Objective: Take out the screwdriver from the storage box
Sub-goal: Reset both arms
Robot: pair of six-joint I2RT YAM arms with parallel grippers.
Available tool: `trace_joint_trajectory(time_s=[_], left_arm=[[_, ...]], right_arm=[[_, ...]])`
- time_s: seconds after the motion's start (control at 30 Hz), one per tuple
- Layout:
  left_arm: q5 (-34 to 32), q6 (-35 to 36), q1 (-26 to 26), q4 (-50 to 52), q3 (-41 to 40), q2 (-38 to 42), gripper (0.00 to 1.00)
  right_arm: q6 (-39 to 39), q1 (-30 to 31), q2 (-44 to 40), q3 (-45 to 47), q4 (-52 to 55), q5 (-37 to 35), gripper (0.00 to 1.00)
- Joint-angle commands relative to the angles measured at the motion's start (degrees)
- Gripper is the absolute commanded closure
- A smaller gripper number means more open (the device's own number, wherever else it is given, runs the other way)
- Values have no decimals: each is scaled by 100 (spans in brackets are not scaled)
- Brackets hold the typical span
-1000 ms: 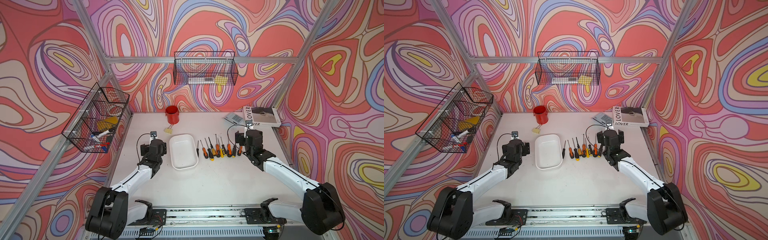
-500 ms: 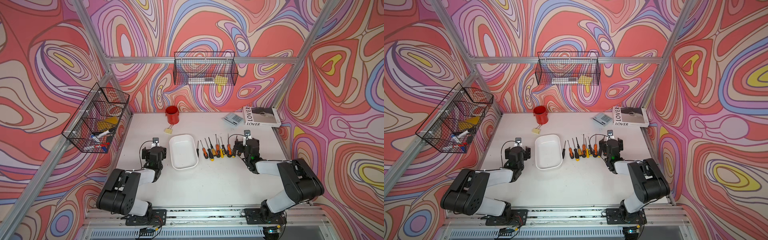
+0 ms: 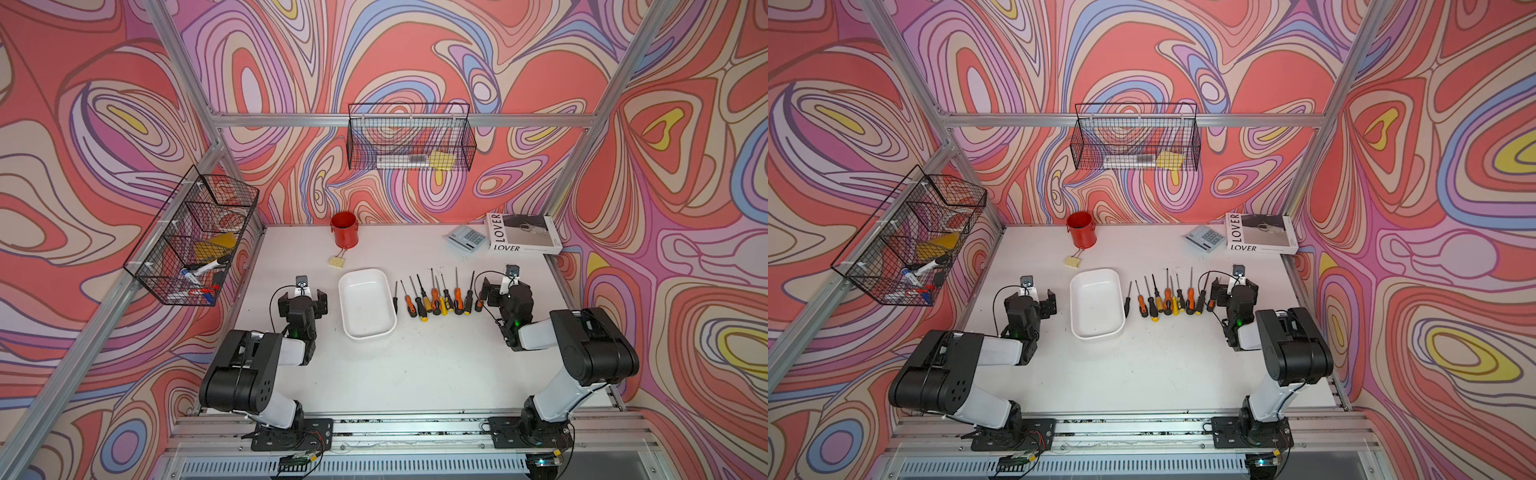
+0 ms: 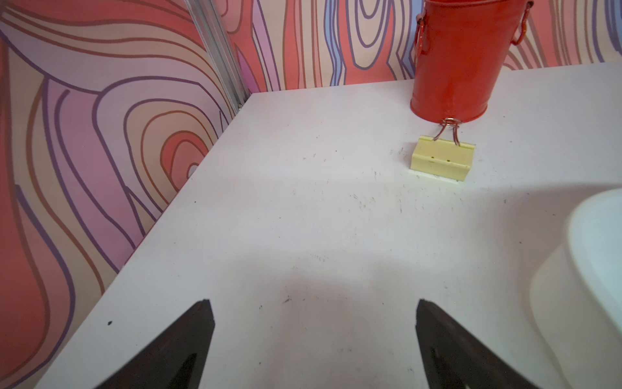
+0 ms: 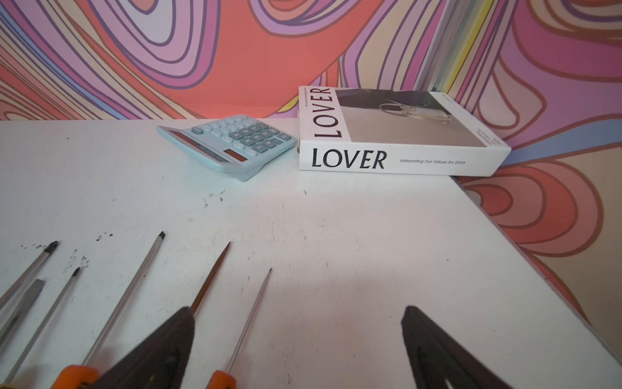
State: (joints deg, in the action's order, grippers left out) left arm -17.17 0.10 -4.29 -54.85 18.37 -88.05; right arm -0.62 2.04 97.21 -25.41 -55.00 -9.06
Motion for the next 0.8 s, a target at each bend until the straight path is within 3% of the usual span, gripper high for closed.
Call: trace_joint_trajectory(time_s=[0.0,0.03,0.1,0.17,0.2,0.3,0.77], left_arm=[[293,-250,96,259,239,12,1],[257,-328,120,688,372,64,1],[249,-193,114,-33,194,-104,1],[263,-295,113,485,297,45,1],[253,-213,113,95,229,-88,1],[269,-275,104,430,304,25,1],[276,-226,104,202,253,-50,1]], right_arm=[[196,-83,11,-153,82,344,2],[191,-84,29,-137,-6,332,2],[188,-83,15,-132,20,330,2],[191,-90,13,-133,30,327,2],[185,-91,19,-127,2,327,2],[186,-88,9,-129,16,329,2],[185,-91,17,-122,0,330,2]])
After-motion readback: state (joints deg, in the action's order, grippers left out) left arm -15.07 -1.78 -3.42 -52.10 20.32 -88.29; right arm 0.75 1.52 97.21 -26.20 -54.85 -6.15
